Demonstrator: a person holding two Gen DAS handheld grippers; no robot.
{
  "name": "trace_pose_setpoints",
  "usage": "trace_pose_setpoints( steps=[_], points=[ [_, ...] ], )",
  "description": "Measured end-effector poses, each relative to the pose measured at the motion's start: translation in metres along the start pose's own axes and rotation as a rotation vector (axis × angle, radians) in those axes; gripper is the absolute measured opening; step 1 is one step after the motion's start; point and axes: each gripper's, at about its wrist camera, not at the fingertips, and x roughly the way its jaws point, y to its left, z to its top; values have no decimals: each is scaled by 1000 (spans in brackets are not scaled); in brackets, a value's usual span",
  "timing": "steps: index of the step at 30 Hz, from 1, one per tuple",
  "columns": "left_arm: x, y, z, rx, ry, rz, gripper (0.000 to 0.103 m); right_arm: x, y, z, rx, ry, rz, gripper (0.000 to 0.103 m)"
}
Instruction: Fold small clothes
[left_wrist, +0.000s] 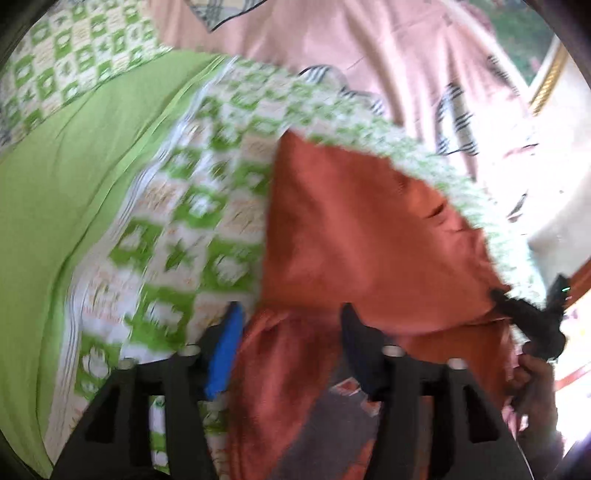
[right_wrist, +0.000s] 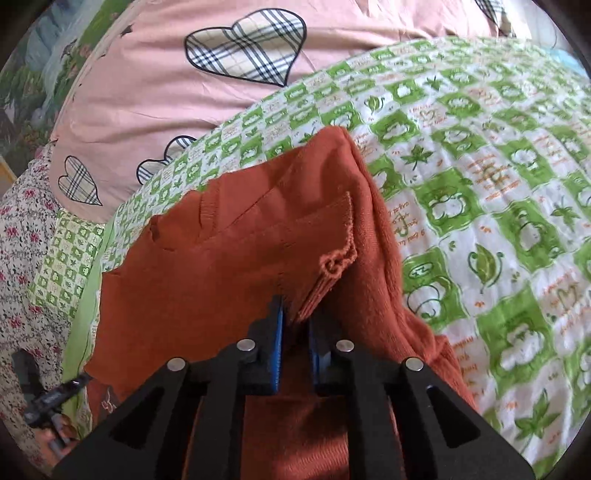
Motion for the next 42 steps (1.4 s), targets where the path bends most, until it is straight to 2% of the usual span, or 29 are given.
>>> trace_pose_setpoints(
  steps=[1, 4, 9, 10, 13, 14, 15, 16, 18, 20, 22, 24, 27, 28, 31, 39, 41, 42],
  points=[
    [2, -3, 10, 10, -3, -7, 73, 0, 1, -1, -2, 2, 1, 14],
    [27, -8, 38, 12, 8, 19, 78, 6, 4, 0, -14, 20, -11, 14],
    [91, 4, 75, -16, 97, 70, 75, 4, 4, -2, 3, 13, 1, 22],
    [99, 3, 79, -12, 100, 75, 70, 5, 5, -2, -5, 14, -2, 23],
    [106, 0, 89, 10, 75, 59, 12, 7, 10, 0, -40, 15, -9, 23],
    [104, 2, 92, -16, 61, 50, 11, 6, 15, 0, -70, 8, -14, 22],
    [99, 4, 93, -33, 35, 43, 11, 4, 18, 2, -88, -12, -11, 8],
    [92, 5, 93, -33, 1, 47, 11, -1, 22, 4, -110, -40, 6, 7],
    [92, 6, 92, -21, -3, 77, 10, -9, 30, 6, -147, -82, 4, 7],
    [106, 7, 89, -15, 30, 109, 11, 5, 28, 7, -155, -26, -55, 7],
    [109, 8, 90, -14, 28, 120, 13, 20, 16, 4, -98, 50, -68, 9],
    [102, 8, 92, -29, 27, 120, 15, 14, 11, 0, -75, 39, -50, 12],
    [78, 3, 84, -14, 17, 141, 16, -11, 10, -5, -73, -5, -74, 16],
    [67, 1, 76, -7, 17, 136, 17, -23, 8, -8, -68, -17, -72, 20],
    [40, -4, 50, -1, 32, 110, 27, -47, 4, -16, -72, -29, -64, 35],
    [-24, -17, -49, 31, 88, 90, 46, -98, 3, -60, -120, 5, -31, 36],
    [-38, -17, -74, 39, 101, 94, 52, -108, 3, -72, -137, 12, -19, 39],
    [-45, -16, -84, 42, 103, 99, 52, -113, 3, -79, -152, 17, -19, 45]
  ],
)
